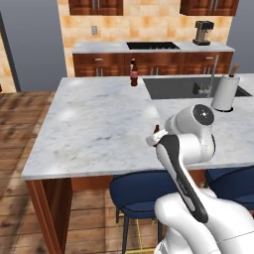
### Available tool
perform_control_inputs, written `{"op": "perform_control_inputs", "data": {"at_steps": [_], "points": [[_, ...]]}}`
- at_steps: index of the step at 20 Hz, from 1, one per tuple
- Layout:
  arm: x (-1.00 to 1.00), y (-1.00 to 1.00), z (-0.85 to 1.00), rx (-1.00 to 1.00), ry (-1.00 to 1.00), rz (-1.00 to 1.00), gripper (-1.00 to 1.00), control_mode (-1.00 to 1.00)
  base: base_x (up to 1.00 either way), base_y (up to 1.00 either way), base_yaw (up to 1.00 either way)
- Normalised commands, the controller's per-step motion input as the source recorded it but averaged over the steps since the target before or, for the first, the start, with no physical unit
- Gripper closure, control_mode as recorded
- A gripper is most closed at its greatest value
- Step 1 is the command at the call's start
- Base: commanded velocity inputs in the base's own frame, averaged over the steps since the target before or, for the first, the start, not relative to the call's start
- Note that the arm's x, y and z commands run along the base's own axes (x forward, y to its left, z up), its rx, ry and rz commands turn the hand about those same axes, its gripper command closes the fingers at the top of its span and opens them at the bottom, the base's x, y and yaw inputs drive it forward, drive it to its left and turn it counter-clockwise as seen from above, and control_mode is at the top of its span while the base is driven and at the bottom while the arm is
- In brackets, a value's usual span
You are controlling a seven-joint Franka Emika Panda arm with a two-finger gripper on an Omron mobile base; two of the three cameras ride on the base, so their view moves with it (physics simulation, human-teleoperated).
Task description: Place the large bottle from the dining counter next to the other large bottle outside the sink, and place the small bottle from the dining counter next to the other small bottle inside the sink.
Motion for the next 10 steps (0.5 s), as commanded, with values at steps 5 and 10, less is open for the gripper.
{"op": "perform_control_inputs", "data": {"at_steps": [5,10], "points": [[-0.01,-0.23,0.0,-0.02,0.0,-0.04,-1.0,-1.0,0.0,0.0,0.0],[-0.02,-0.09,-0.02,0.0,0.0,-0.23,-1.0,-1.0,0.0,0.0,0.0]]}}
